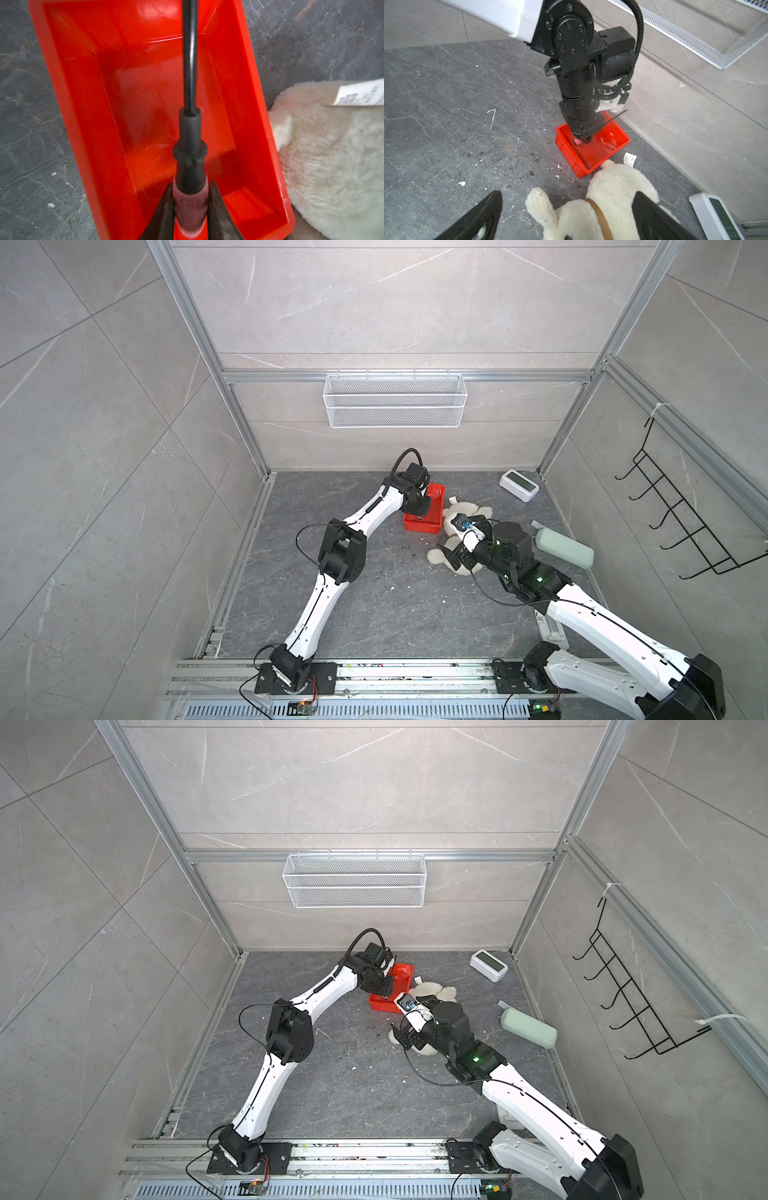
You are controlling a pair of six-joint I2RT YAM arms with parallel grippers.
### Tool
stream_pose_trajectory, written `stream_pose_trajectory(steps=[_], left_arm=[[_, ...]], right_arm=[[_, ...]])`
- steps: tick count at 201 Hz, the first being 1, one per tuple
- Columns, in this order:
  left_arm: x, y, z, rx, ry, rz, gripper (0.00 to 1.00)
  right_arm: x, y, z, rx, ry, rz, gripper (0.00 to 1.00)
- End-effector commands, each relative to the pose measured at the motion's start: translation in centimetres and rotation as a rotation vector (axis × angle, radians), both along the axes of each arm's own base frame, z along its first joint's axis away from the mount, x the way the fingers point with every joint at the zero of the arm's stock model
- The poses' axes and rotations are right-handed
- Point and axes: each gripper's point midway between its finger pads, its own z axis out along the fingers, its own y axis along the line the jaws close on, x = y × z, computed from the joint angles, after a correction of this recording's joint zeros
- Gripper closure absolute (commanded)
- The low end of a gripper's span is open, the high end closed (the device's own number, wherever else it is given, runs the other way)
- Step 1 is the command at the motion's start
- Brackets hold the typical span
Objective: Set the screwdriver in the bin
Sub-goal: 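Lower the screwdriver into the red bin and open the left gripper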
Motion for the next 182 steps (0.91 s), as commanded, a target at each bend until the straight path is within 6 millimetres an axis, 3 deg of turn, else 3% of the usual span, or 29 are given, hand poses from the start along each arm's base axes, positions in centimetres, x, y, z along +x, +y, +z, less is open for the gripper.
stream_pose_trajectory(steps=[1, 67, 83, 98, 133, 182], left_arm=[[-0.5, -0.6, -0.6, -0.02, 0.029, -0.006, 0.95], [-1.0, -0.4, -2.1, 0.001, 0.059, -0.011, 0.88], [-1.0, -0.4, -2.2, 0.002, 0.061, -0.01, 0.82], [-0.9, -0.3, -2.0, 0.001, 0.056, -0.009, 0.69], [-0.5, -0.6, -0.4, -0.018, 0.019, -0.012, 0.51], [0.0, -0.7, 2.9, -0.044, -0.044, -0.012, 0.4]], right_arm=[[0.0, 0.0, -0.1, -0.003, -0.003, 0.008, 0.01], [0.1, -0.1, 0.1, -0.009, -0.008, 0.008, 0.01], [0.2, 0.0, 0.1, -0.007, -0.007, 0.01, 0.01], [0.2, 0.0, 0.2, -0.007, -0.009, 0.009, 0.01], [-0.1, -0.2, -0.5, -0.055, 0.017, 0.021, 0.01], [-0.2, -0.7, -0.4, -0.063, 0.015, 0.011, 0.01]])
